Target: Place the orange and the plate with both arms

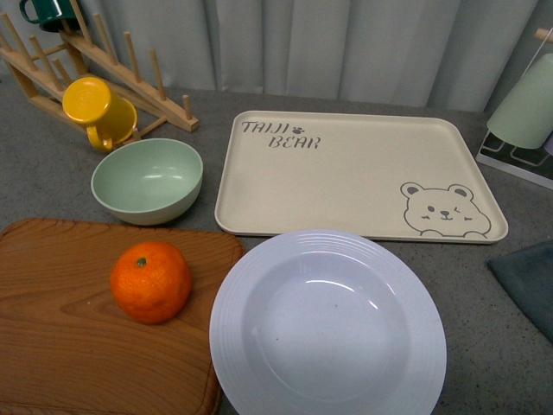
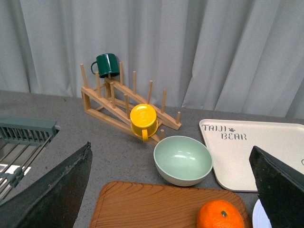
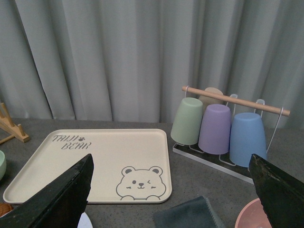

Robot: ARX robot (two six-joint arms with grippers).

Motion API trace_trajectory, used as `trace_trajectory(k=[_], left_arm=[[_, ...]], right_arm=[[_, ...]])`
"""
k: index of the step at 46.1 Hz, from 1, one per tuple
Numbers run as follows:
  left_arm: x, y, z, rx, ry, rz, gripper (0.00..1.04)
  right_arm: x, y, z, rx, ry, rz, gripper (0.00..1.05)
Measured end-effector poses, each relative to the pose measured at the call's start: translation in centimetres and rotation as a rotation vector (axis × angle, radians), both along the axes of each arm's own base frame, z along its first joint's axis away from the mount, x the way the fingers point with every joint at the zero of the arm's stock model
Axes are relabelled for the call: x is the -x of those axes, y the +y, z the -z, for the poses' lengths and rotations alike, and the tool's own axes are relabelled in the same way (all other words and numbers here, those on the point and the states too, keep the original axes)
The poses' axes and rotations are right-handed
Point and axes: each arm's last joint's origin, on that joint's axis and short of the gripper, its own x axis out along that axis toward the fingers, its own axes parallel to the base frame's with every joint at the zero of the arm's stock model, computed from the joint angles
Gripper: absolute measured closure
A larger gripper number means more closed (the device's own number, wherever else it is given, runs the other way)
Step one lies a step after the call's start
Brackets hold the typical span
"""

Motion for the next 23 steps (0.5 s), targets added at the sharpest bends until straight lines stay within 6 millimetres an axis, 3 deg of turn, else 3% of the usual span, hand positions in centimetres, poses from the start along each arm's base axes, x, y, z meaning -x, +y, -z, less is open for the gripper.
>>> trace_trajectory(k=[23], left_arm=[[0.0,0.0,0.0,0.0,0.0,0.0,0.06]], right_arm=[[0.0,0.0,0.0,0.0,0.0,0.0,0.09]])
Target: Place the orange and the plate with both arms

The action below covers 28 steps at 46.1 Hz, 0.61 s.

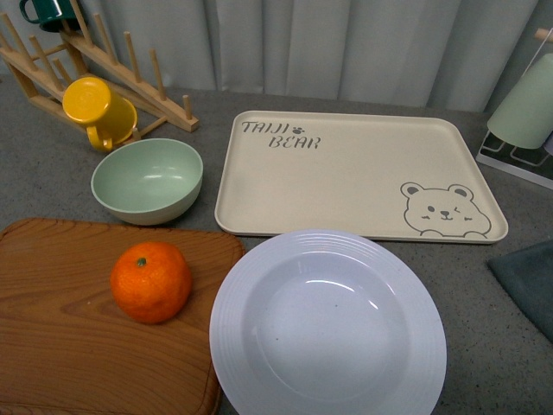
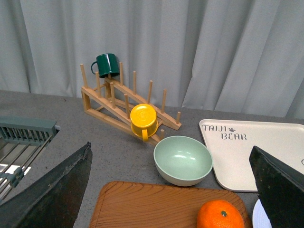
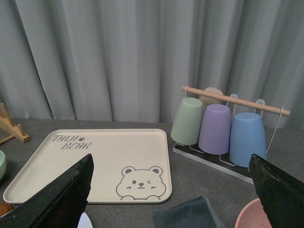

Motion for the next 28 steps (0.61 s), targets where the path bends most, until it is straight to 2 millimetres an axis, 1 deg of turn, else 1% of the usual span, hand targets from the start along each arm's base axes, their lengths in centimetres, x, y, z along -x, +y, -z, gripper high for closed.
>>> trace_trajectory(k=[28], left_arm=[[0.0,0.0,0.0,0.0,0.0,0.0,0.06]], right_arm=[[0.0,0.0,0.0,0.0,0.0,0.0,0.09]])
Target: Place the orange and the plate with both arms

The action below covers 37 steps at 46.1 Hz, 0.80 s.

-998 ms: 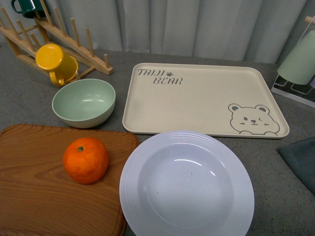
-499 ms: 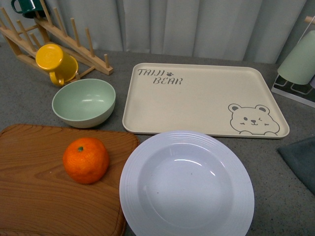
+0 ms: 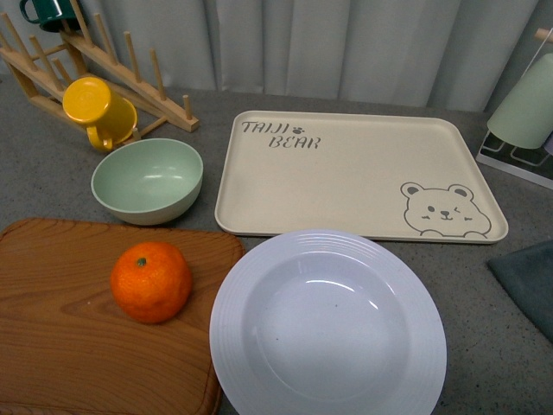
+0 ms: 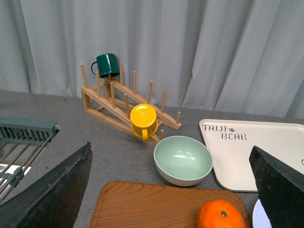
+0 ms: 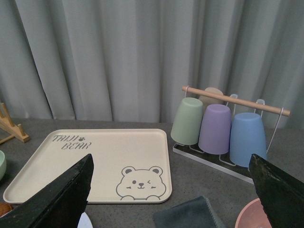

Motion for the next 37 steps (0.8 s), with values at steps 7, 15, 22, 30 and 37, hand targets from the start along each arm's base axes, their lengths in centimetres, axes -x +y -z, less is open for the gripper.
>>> trace_trajectory(k=[7,15,22,30,37], left_arm=[[0.0,0.0,0.0,0.0,0.0,0.0,0.06],[0.0,0.0,0.0,0.0,0.0,0.0,0.06],[0.0,0.0,0.0,0.0,0.0,0.0,0.06],[0.0,0.0,0.0,0.0,0.0,0.0,0.06],[0.0,0.0,0.0,0.0,0.0,0.0,0.06]], right_arm=[[0.0,0.0,0.0,0.0,0.0,0.0,0.09],[0.0,0.0,0.0,0.0,0.0,0.0,0.09],[0.0,0.0,0.0,0.0,0.0,0.0,0.09],[0.0,0.0,0.0,0.0,0.0,0.0,0.09],[0.0,0.0,0.0,0.0,0.0,0.0,0.09]])
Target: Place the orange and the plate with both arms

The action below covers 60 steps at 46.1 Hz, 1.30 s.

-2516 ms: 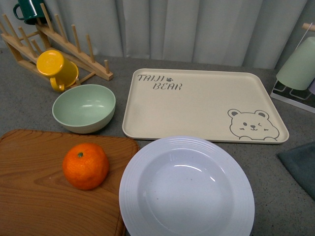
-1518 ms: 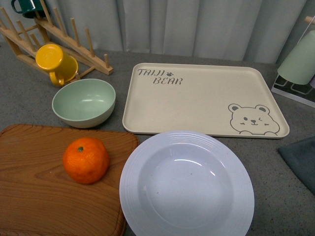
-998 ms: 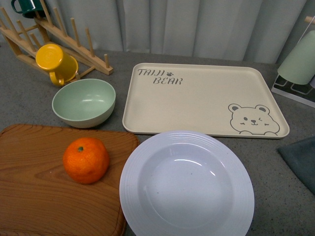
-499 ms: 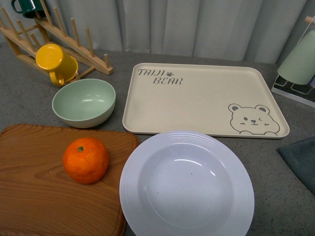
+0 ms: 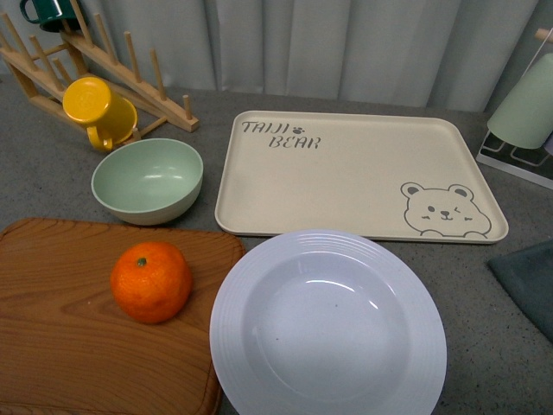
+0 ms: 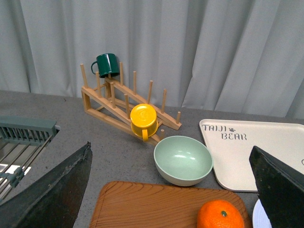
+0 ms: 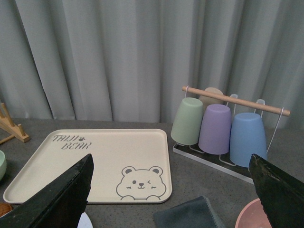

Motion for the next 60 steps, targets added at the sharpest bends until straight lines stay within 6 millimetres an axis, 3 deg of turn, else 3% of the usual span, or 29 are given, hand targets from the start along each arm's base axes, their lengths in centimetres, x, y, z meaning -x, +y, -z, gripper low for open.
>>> trace_trajectory(k=[11,16,20,29,37,48,60], left_arm=[[0.0,0.0,0.0,0.0,0.0,0.0,0.06],[-0.4,0.0,1.1,0.022,0.235,-0.3,0.06],[-1.2,0.1,1.5,0.055,0.31,-0.339,0.06],[-5.8,-1.2,0.3,0.134,0.343,-0.144,0.06],[-10.5,-3.4,1.8,0.127,0.494,-0.021,0.06],[-13.4,-6.5,4.9,0.079,0.658,0.133,0.06],[-14.9,-7.6,6.6,0.059,0.743,0.199,0.06]], right_arm=[[0.0,0.0,0.0,0.0,0.0,0.0,0.09],[0.0,0.0,0.0,0.0,0.0,0.002,0.09],[0.0,0.0,0.0,0.0,0.0,0.0,0.09],[0.0,0.0,0.0,0.0,0.0,0.0,0.09],[0.0,0.0,0.0,0.0,0.0,0.0,0.09],[0.0,0.0,0.0,0.0,0.0,0.0,0.09],[0.0,0.0,0.0,0.0,0.0,0.0,0.09]])
